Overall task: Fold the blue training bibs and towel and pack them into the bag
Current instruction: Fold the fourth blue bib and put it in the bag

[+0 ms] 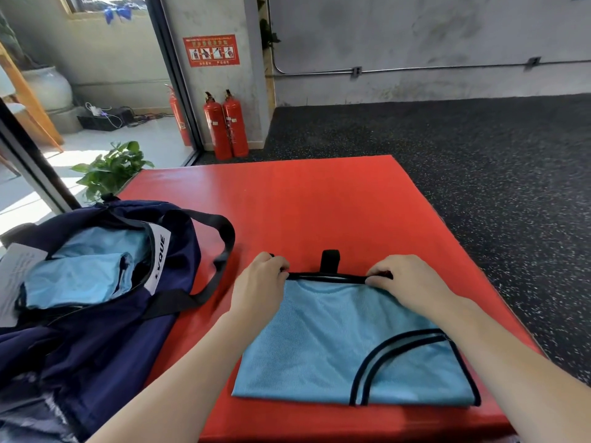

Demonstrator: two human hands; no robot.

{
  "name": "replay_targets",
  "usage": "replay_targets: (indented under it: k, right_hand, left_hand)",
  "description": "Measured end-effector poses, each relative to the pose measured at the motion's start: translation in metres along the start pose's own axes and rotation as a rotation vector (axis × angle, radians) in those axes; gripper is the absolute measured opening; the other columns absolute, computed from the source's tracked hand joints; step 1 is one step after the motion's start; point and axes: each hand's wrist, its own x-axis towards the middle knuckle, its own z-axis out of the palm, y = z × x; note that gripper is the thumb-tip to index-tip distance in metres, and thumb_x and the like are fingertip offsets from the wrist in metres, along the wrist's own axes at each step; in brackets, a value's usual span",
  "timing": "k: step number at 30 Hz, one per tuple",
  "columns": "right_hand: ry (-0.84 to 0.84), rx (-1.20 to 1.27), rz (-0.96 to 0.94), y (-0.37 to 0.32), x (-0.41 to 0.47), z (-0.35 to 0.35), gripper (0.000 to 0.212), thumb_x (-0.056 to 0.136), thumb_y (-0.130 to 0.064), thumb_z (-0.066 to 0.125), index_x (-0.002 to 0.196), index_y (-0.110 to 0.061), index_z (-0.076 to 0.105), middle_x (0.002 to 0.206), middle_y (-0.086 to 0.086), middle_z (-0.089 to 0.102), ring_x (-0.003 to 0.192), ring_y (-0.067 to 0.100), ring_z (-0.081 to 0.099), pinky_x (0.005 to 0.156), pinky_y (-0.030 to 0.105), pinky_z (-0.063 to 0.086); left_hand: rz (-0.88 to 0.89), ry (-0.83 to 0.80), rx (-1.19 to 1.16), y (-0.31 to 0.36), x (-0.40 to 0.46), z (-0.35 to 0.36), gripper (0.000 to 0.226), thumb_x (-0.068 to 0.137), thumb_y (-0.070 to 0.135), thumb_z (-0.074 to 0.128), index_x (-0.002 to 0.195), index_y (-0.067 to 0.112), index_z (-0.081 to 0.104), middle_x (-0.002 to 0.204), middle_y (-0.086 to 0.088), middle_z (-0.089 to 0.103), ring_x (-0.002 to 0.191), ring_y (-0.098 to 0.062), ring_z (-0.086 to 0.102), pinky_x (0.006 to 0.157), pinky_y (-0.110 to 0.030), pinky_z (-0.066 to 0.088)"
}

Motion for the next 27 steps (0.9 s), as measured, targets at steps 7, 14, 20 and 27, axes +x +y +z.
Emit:
replay_targets:
  k: [7, 14, 20, 27]
  right_hand:
    - [-0.049, 0.026, 0.087, 0.016, -0.004, -0.009, 0.01, 0.084, -0.052, 0.071, 0.083, -0.044, 0.076, 0.086, -0.022, 0.07, 0.084, 0.006, 0.063, 0.077, 0.037, 0.055]
    - [-0.175, 0.091, 0.078, 0.021, -0.011, -0.014, 0.033, 0.068, -0.066, 0.079, 0.071, -0.033, 0.076, 0.065, -0.011, 0.069, 0.061, 0.006, 0.058, 0.062, 0.033, 0.053]
    - [-0.249, 0.101, -0.012, 0.018, -0.022, -0.011, 0.037, 0.073, -0.059, 0.08, 0.065, -0.023, 0.073, 0.053, -0.012, 0.062, 0.051, 0.004, 0.051, 0.051, 0.021, 0.04]
    - [-0.213, 0.077, -0.04, 0.021, -0.038, -0.015, 0.026, 0.075, -0.053, 0.078, 0.074, -0.028, 0.072, 0.074, -0.009, 0.07, 0.072, 0.004, 0.063, 0.069, 0.03, 0.052]
  left_hand:
    - [0.04, -0.093, 0.006, 0.011, 0.013, 0.018, 0.02, 0.098, 0.036, 0.055, 0.103, 0.018, 0.063, 0.103, 0.004, 0.059, 0.099, -0.021, 0.057, 0.084, -0.039, 0.047]
    - [0.076, -0.298, 0.196, 0.053, 0.044, 0.05, 0.058, 0.101, 0.059, 0.036, 0.147, 0.024, 0.043, 0.155, -0.001, 0.037, 0.149, -0.026, 0.021, 0.119, -0.05, 0.015]
    - [0.181, -0.442, 0.305, 0.089, 0.052, 0.067, 0.056, 0.104, 0.056, 0.028, 0.156, 0.035, 0.024, 0.166, -0.013, 0.009, 0.152, -0.033, 0.001, 0.12, -0.058, 0.006]
    - [0.239, -0.43, 0.213, 0.081, 0.011, 0.029, 0.054, 0.105, 0.047, 0.036, 0.156, 0.033, 0.027, 0.166, -0.007, 0.016, 0.152, -0.026, 0.013, 0.122, -0.049, 0.01]
